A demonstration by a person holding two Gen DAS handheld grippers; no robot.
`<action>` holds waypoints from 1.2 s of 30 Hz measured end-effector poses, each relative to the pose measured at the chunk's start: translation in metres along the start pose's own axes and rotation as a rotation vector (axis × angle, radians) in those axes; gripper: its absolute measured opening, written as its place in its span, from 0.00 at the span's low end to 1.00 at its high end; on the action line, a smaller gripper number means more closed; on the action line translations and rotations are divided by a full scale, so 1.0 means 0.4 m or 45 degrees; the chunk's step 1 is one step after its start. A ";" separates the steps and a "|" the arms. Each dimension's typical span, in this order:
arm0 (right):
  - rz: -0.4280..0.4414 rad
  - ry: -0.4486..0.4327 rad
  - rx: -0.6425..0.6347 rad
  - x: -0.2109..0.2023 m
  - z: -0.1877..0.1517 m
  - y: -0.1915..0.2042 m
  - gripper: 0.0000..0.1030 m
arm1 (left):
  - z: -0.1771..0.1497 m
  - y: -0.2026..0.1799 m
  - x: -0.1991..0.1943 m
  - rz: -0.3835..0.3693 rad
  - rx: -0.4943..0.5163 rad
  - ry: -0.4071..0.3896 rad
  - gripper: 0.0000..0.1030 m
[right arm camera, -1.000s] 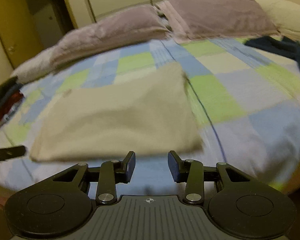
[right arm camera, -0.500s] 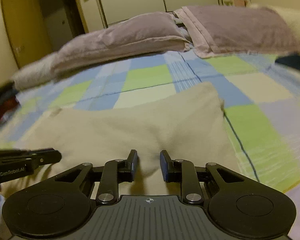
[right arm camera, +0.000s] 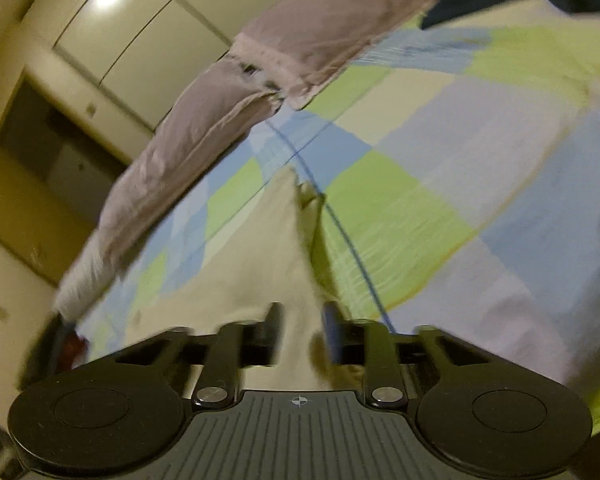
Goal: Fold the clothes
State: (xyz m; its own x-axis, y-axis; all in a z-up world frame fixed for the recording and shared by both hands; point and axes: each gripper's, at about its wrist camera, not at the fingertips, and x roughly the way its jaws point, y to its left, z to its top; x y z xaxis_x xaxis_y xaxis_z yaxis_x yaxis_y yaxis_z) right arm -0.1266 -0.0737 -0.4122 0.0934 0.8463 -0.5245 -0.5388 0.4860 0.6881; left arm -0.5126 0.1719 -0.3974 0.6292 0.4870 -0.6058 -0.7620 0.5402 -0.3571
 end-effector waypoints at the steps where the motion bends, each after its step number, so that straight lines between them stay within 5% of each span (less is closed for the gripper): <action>1: 0.013 -0.001 0.020 0.001 0.010 -0.007 0.63 | 0.001 0.003 -0.009 -0.019 -0.028 -0.002 0.08; 10: 0.117 0.204 0.123 0.132 0.082 -0.033 0.59 | -0.006 0.060 0.054 -0.102 -0.199 0.115 0.08; 13: 0.148 0.281 0.119 0.175 0.097 -0.029 0.46 | -0.011 0.079 0.070 -0.130 -0.248 0.128 0.08; 16: 0.172 0.329 0.102 0.206 0.093 -0.027 0.45 | -0.014 0.087 0.079 -0.144 -0.255 0.135 0.09; 17: 0.164 0.333 0.106 0.209 0.091 -0.029 0.43 | -0.016 0.090 0.082 -0.149 -0.261 0.136 0.09; 19: 0.142 0.340 0.111 0.214 0.088 -0.031 0.25 | -0.020 0.096 0.085 -0.164 -0.279 0.136 0.09; 22: 0.054 0.342 0.061 0.211 0.085 0.000 0.20 | -0.023 0.102 0.086 -0.182 -0.295 0.136 0.09; 25: -0.161 0.327 -0.156 0.203 0.079 0.112 0.18 | -0.021 0.108 0.085 -0.199 -0.308 0.137 0.09; 29: -0.435 0.205 -0.723 0.201 -0.001 0.360 0.17 | -0.020 0.122 0.076 -0.221 -0.341 0.128 0.09; 32: -0.464 0.126 -1.084 0.210 -0.117 0.520 0.17 | -0.025 0.137 0.064 -0.232 -0.374 0.113 0.09; 36: -0.427 0.151 -1.388 0.280 -0.304 0.600 0.18 | -0.038 0.164 0.049 -0.262 -0.445 0.098 0.09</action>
State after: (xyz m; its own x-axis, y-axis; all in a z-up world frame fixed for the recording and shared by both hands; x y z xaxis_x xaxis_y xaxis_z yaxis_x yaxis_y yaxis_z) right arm -0.3472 0.1114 -0.3667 0.3211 0.6554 -0.6836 -0.9459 0.1866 -0.2654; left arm -0.5525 0.2065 -0.4435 0.7705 0.3334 -0.5433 -0.6362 0.3486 -0.6883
